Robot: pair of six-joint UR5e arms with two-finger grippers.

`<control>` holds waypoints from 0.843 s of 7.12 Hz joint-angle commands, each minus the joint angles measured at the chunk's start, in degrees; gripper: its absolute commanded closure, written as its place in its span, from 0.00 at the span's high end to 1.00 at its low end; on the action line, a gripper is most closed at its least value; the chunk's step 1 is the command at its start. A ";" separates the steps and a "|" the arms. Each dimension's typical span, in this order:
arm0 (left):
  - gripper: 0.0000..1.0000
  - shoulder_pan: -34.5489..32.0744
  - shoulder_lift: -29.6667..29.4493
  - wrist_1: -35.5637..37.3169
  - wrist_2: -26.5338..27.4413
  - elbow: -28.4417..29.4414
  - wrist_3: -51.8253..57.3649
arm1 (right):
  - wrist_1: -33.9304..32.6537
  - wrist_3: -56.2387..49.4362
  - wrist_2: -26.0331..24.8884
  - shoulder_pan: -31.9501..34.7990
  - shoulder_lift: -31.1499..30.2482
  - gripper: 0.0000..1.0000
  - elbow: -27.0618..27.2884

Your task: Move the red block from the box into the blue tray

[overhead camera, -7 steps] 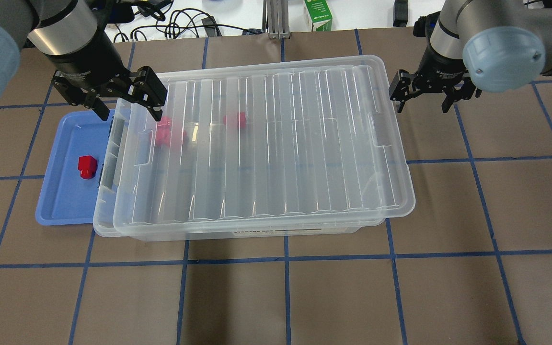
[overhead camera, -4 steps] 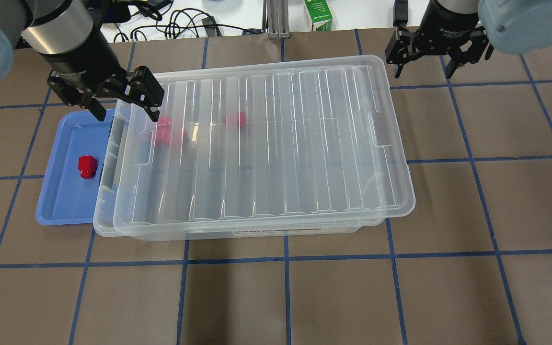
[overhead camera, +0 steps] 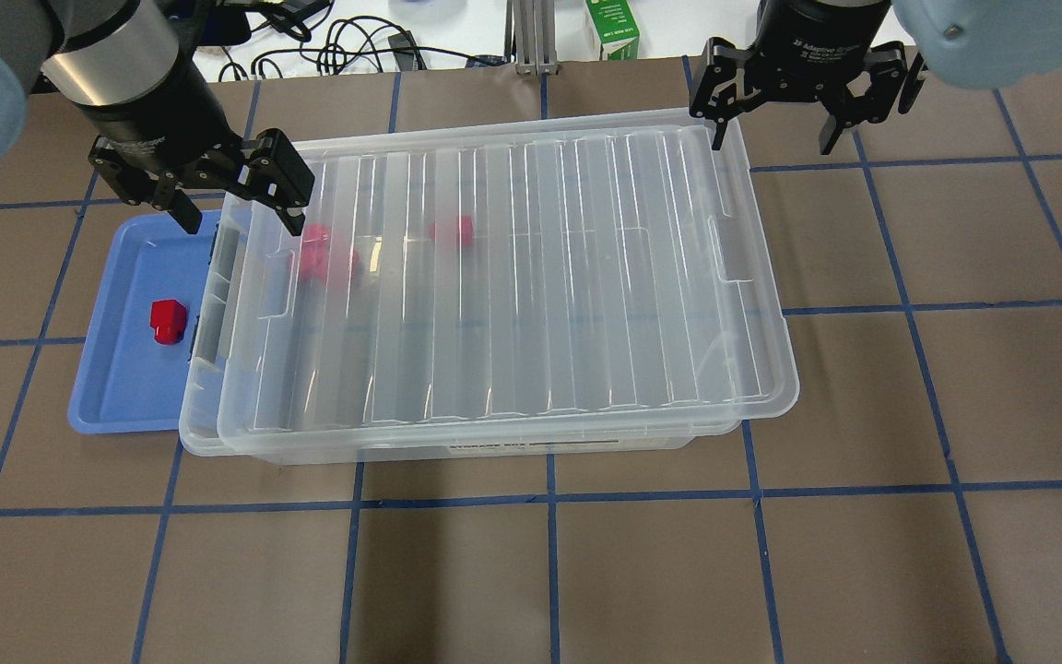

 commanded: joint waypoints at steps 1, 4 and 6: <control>1.00 0.01 -0.06 0.13 -0.04 0.01 0.00 | 0.67 -0.62 0.22 0.03 0.18 1.00 -0.48; 1.00 -0.25 0.12 0.48 0.05 -0.78 0.00 | 0.67 -0.89 0.22 0.03 0.18 1.00 -0.48; 1.00 -0.34 0.12 0.66 0.14 -0.87 0.26 | 0.59 -0.89 0.22 0.03 0.18 1.00 -0.48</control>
